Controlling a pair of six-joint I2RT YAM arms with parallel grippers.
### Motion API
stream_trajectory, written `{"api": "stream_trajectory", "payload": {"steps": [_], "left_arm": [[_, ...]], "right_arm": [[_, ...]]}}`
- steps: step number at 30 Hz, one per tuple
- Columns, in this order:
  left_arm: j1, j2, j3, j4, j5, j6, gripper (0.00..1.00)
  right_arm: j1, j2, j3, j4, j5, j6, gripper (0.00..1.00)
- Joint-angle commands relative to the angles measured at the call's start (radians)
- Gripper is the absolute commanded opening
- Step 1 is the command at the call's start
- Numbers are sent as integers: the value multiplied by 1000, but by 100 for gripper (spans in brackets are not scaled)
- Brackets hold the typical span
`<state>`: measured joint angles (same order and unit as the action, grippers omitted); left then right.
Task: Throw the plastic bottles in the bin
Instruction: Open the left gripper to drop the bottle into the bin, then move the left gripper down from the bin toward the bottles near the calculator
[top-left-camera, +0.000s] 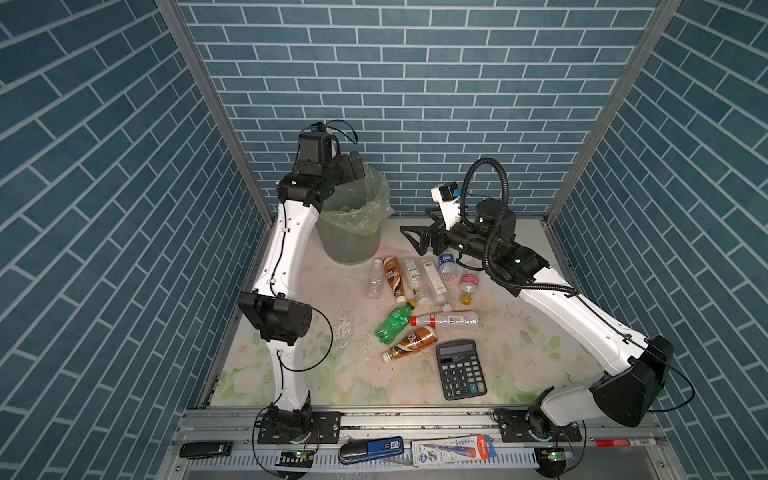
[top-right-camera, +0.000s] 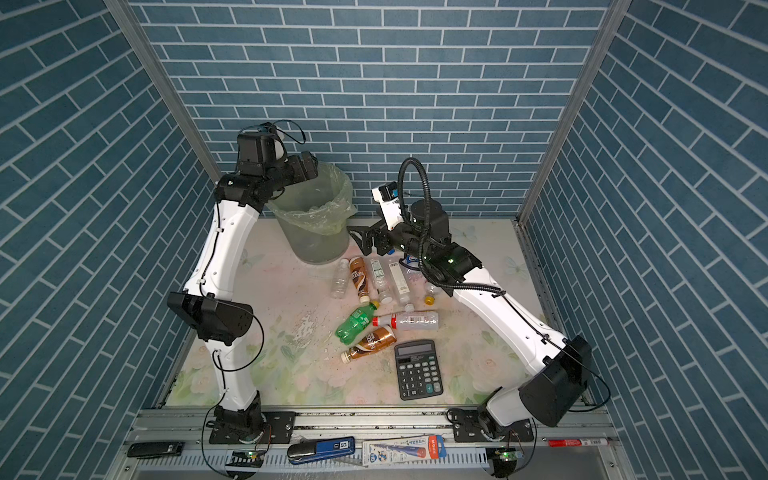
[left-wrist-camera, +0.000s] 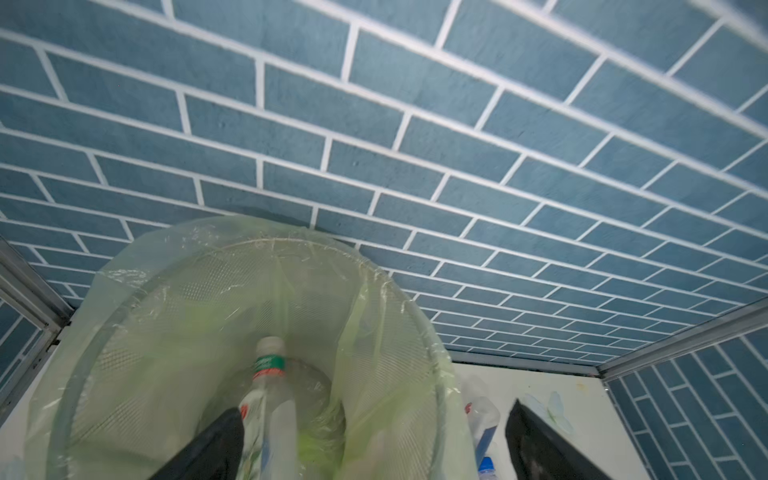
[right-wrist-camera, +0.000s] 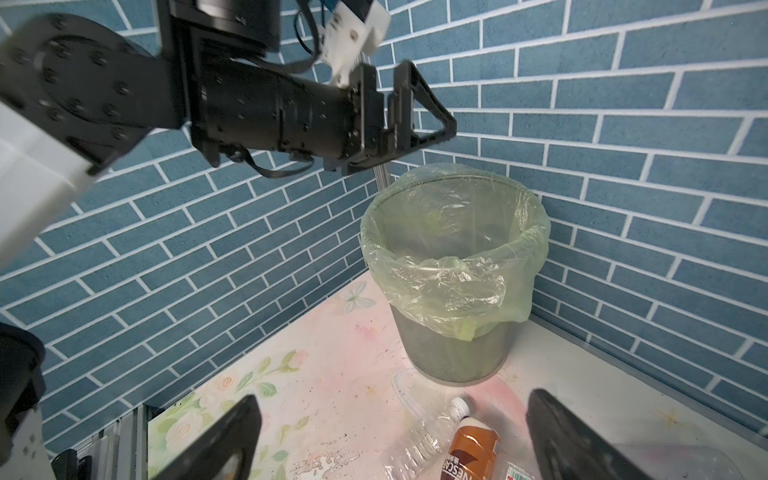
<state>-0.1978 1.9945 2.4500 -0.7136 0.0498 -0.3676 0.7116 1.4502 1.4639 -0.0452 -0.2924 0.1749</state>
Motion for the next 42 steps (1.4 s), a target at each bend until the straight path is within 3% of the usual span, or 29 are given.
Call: {"api": "stream_trajectory", "payload": {"steps": [1, 13, 20, 27, 31, 42], "left_arm": [[-3, -63, 7, 17, 21, -14, 99], [-20, -54, -8, -4, 24, -20, 99], [-95, -81, -25, -52, -45, 21, 99], [-237, -156, -212, 31, -129, 54, 99], [-296, -177, -293, 49, -119, 10, 99], [-435, -397, -757, 206, -100, -68, 99]], "right_arm": [[-3, 15, 33, 22, -2, -5, 99], [-4, 16, 37, 21, 6, 18, 99], [-24, -2, 4, -4, 51, 60, 99], [-90, -75, -107, -39, 96, 116, 99], [-133, -145, -197, -67, 136, 131, 99], [-218, -287, -422, -200, 194, 154, 99]]}}
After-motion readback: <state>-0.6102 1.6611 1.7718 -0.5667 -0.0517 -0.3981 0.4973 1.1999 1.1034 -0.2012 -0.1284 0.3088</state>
